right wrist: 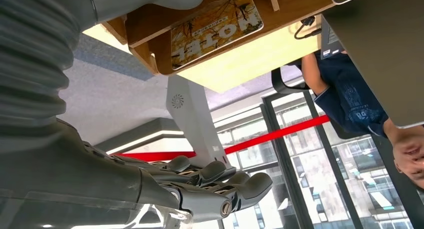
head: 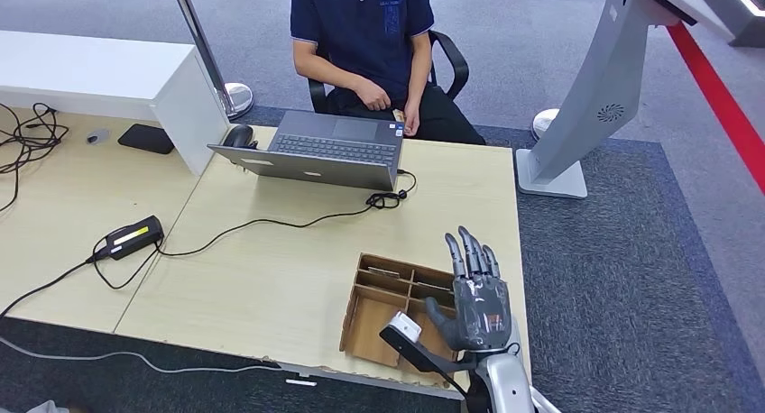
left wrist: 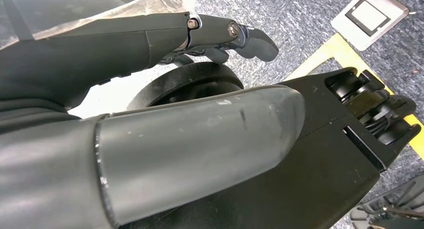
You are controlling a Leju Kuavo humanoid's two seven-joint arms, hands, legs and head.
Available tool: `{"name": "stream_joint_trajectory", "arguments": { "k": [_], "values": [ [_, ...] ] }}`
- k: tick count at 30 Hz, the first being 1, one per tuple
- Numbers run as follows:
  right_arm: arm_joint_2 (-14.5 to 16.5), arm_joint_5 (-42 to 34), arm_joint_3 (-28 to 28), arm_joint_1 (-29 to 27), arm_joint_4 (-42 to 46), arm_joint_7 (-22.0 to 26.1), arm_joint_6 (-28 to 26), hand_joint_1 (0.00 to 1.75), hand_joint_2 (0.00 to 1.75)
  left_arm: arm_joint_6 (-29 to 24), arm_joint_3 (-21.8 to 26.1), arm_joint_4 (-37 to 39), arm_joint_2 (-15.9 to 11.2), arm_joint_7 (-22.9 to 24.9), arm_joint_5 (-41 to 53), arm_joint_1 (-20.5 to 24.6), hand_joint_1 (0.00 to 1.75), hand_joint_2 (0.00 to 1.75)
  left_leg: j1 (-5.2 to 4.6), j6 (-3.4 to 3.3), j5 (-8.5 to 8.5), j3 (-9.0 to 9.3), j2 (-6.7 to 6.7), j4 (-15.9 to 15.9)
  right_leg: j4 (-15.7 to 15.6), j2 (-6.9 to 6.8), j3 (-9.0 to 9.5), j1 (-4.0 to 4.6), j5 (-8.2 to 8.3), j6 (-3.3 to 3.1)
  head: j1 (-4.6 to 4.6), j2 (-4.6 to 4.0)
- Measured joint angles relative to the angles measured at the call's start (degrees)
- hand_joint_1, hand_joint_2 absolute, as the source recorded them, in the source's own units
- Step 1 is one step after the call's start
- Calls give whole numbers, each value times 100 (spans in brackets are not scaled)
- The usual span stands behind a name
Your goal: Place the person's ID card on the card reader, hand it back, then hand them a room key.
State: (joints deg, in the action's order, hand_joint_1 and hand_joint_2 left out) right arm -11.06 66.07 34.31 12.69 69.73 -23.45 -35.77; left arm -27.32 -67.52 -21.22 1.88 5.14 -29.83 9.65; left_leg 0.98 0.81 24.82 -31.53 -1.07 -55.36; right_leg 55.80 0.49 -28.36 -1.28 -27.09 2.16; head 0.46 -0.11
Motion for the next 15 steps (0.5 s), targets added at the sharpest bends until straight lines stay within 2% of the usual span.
{"name": "stream_joint_trajectory", "arguments": {
  "k": [15],
  "values": [
    [-1, -194, 4, 114, -203, 201, -211, 0, 175, 0, 0, 1, 0, 0, 0, 0, 0, 0, 0, 0, 0, 0, 0, 0, 0, 0, 0, 0, 0, 0, 0, 0]
  ]
}}
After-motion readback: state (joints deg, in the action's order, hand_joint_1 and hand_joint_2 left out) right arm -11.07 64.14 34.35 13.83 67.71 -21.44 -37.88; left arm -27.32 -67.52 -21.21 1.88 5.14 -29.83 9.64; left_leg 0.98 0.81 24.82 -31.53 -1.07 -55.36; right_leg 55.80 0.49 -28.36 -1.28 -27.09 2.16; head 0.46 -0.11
